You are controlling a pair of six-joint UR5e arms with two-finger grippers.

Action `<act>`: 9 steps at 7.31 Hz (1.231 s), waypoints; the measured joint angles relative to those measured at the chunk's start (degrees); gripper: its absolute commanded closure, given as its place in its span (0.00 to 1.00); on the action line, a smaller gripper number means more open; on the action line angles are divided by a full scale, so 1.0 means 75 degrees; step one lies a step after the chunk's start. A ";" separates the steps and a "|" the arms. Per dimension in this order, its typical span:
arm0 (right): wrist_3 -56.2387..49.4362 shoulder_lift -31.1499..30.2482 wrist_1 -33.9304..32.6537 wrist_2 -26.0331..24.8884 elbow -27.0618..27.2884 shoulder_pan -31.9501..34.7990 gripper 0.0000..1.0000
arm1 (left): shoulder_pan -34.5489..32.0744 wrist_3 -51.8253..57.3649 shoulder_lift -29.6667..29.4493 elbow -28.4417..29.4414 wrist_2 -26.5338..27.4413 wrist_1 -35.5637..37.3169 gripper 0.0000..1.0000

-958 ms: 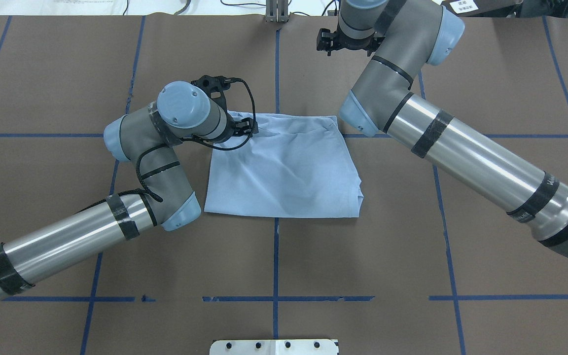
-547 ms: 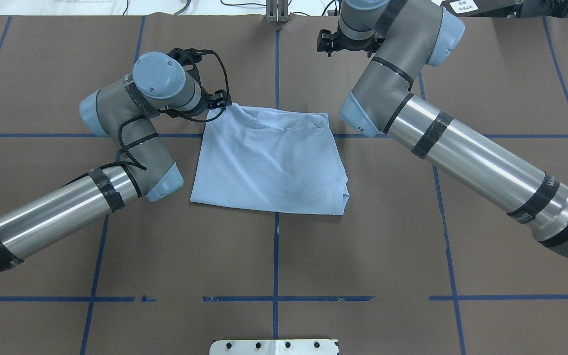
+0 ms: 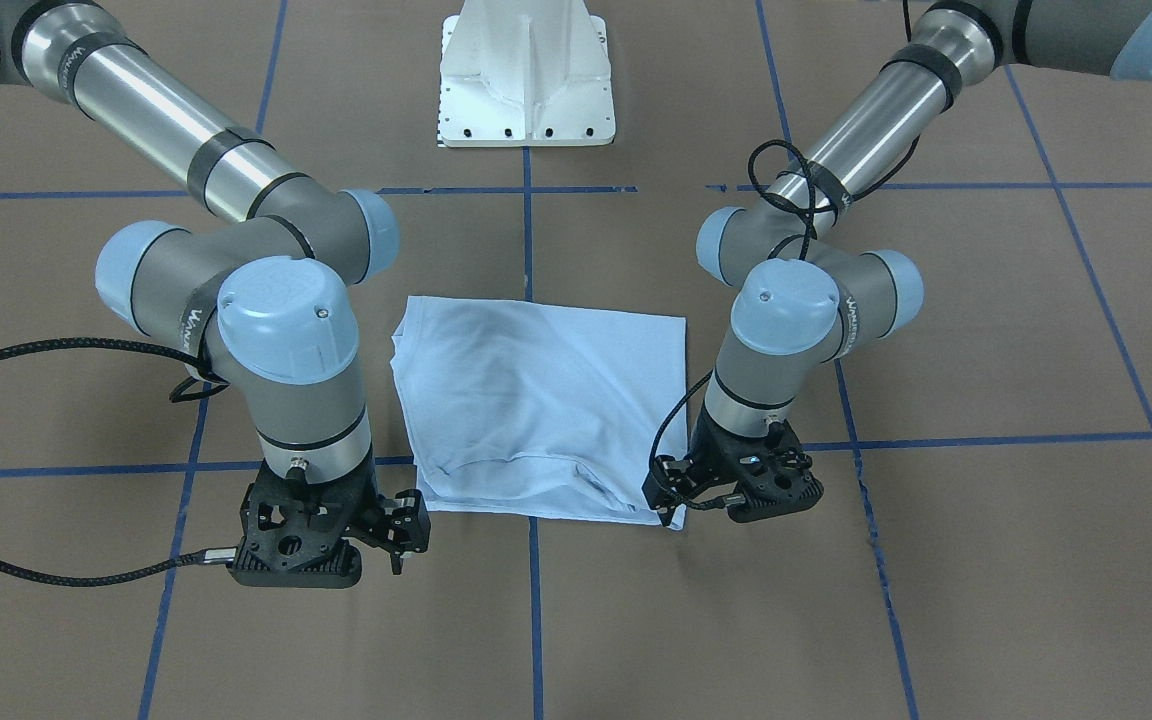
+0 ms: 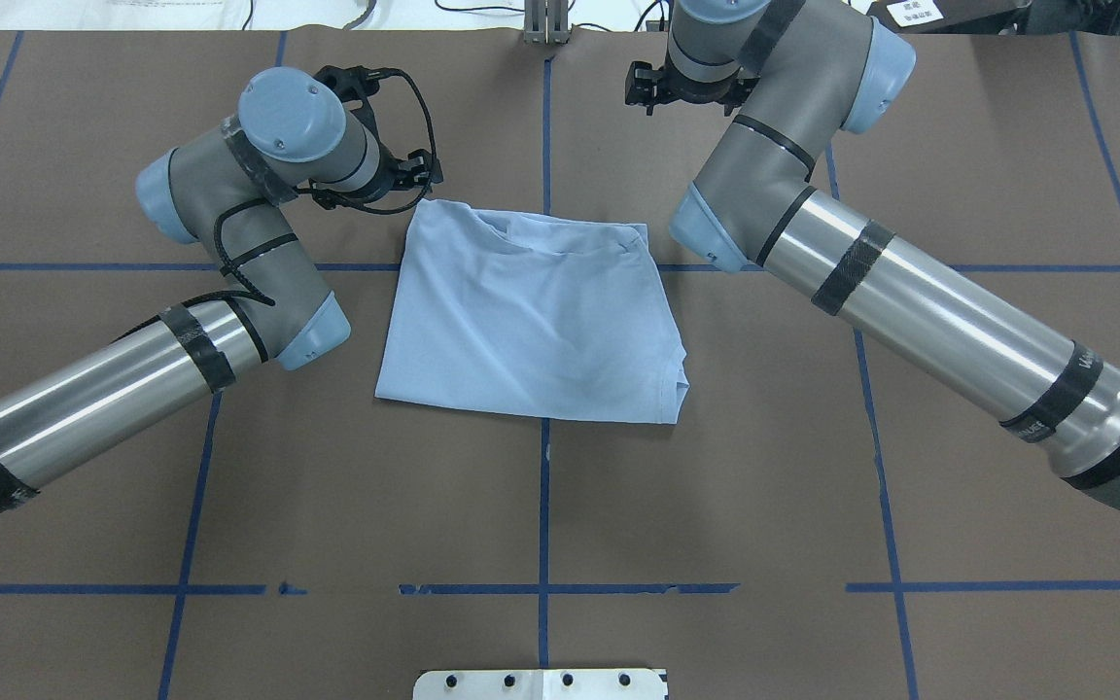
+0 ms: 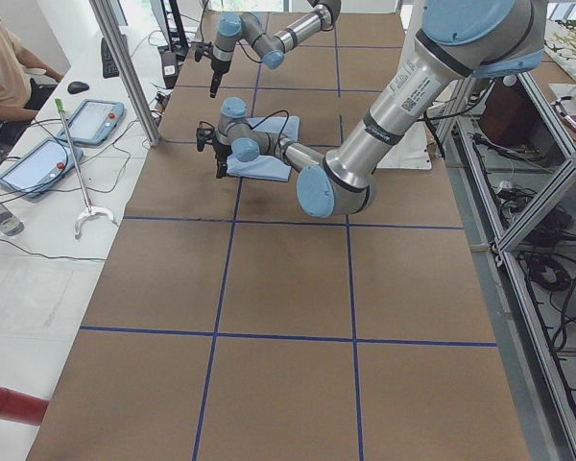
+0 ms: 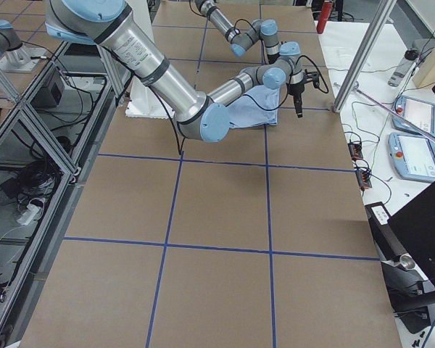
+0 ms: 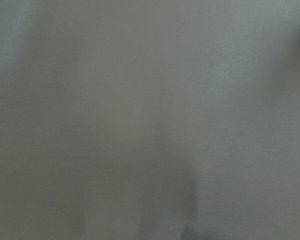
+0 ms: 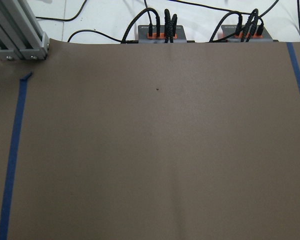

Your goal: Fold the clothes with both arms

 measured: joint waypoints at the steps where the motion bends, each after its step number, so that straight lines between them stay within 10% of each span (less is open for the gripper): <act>1: 0.0005 -0.0004 -0.0001 0.0035 0.0000 -0.0002 0.00 | 0.0004 -0.0160 -0.0068 0.0004 -0.0077 0.0005 0.04; 3: -0.0002 -0.0020 -0.0002 0.0054 -0.0006 -0.0003 0.00 | 0.0020 -0.0826 -0.0209 0.0050 -0.0095 0.0001 0.66; 9: -0.0013 -0.0078 0.0010 0.0057 -0.0002 -0.0007 0.00 | 0.0324 -0.1380 -0.0448 0.0414 0.0197 0.0013 0.64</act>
